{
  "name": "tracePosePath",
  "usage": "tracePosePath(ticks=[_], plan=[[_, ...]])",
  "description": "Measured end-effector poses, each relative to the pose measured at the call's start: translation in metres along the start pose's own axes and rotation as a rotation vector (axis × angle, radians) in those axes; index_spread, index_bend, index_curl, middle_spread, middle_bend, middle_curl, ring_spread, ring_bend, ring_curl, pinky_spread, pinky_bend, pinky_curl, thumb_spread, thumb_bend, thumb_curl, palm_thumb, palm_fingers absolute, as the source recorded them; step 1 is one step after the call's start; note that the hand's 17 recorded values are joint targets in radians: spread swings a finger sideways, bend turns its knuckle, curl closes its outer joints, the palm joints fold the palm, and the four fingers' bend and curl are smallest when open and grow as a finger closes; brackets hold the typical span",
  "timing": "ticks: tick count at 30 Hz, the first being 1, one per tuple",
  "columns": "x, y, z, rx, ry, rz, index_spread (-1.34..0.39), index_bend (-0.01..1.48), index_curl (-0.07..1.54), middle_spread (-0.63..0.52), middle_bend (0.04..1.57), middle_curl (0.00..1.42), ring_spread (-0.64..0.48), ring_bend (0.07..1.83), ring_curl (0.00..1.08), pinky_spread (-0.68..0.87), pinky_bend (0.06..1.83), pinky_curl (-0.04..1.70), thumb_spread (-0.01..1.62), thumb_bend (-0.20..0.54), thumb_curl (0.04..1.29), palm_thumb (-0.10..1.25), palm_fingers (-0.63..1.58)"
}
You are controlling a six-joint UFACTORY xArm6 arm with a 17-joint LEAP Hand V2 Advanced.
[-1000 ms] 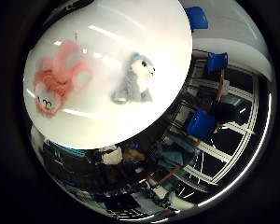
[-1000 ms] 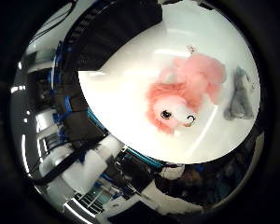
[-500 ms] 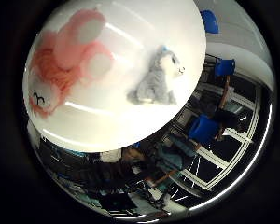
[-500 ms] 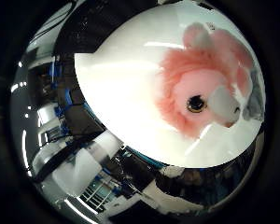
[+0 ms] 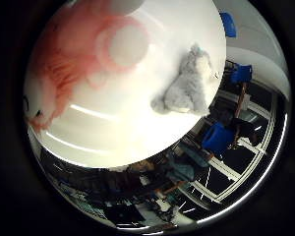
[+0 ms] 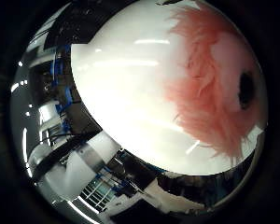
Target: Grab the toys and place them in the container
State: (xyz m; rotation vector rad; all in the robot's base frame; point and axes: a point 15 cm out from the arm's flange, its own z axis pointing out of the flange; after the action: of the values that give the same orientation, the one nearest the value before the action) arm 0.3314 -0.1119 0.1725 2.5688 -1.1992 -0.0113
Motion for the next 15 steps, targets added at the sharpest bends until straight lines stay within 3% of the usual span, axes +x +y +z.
tracePosePath(ticks=[11,15], plan=[[0.001,0.003,0.025,-0.03,-0.045,0.012,-0.34,0.16,0.26,0.05,0.19,0.3,0.24,0.24,0.27,0.46,0.49,0.31,0.94,-0.028,0.3,0.49,0.01],[0.01,0.009,0.028,-0.017,-0.043,0.044,-0.32,0.15,0.26,0.0,0.23,0.32,0.21,0.29,0.28,0.47,0.49,0.3,0.95,-0.022,0.3,0.52,0.13]])
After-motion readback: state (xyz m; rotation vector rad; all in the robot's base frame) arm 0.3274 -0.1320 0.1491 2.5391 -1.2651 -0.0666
